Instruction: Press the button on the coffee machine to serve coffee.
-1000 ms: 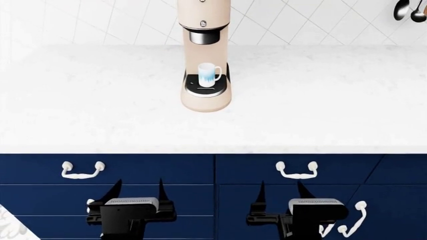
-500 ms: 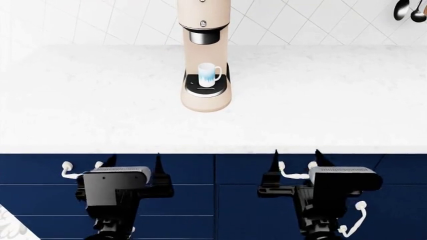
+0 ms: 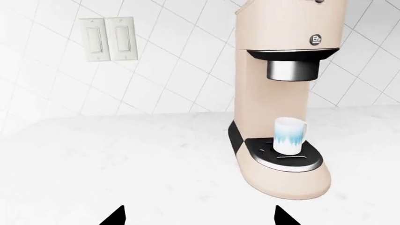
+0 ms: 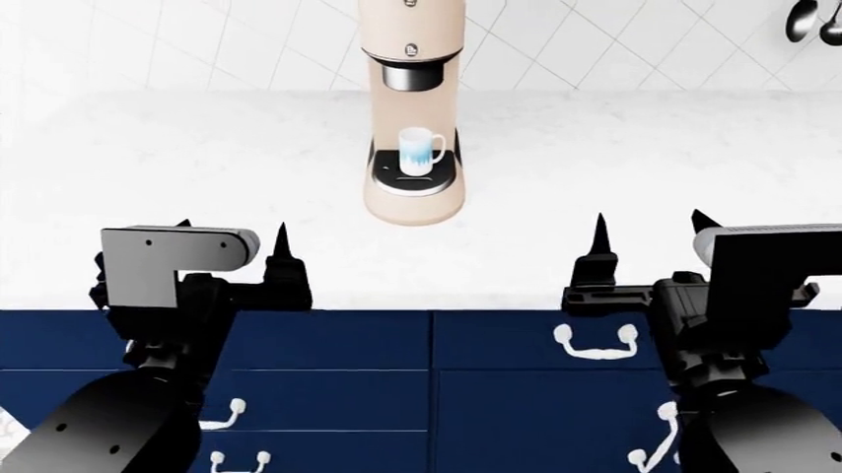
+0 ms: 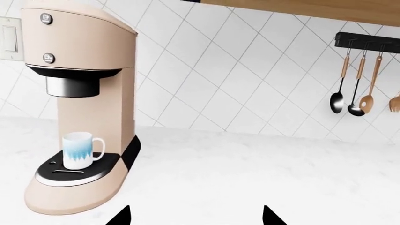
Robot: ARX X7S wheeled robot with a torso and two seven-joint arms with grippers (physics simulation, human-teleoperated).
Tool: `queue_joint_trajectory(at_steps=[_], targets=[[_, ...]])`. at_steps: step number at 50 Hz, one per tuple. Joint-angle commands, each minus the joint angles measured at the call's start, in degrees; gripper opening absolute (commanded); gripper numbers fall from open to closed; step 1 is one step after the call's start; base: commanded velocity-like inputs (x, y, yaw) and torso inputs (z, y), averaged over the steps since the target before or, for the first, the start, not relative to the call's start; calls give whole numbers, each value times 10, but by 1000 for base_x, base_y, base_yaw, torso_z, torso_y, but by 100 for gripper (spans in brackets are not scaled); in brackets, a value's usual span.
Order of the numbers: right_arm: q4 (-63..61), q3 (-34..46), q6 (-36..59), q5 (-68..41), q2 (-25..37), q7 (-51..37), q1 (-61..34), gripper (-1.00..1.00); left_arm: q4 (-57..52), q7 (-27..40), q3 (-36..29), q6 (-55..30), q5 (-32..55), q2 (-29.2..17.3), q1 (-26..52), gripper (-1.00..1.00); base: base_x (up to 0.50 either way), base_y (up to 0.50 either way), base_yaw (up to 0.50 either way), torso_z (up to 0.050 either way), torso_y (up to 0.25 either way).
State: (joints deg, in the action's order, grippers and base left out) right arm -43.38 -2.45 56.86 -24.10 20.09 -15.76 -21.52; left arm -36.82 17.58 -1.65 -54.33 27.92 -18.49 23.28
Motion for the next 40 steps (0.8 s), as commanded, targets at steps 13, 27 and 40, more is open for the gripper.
queue_joint_trajectory(at_steps=[13, 27, 40], targets=[[-19, -19, 5, -11, 13, -2, -1, 100, 1, 4, -1, -12, 1, -18, 13, 100, 222, 139, 0, 0, 0], [-20, -22, 1, -12, 17, -5, 7, 100, 2, 5, -5, -7, 4, -14, 12, 100, 232, 14, 0, 0, 0], [-7, -10, -9, -7, 19, -5, 6, 100, 6, 4, 0, -2, 9, -19, 10, 100, 252, 20, 0, 0, 0]])
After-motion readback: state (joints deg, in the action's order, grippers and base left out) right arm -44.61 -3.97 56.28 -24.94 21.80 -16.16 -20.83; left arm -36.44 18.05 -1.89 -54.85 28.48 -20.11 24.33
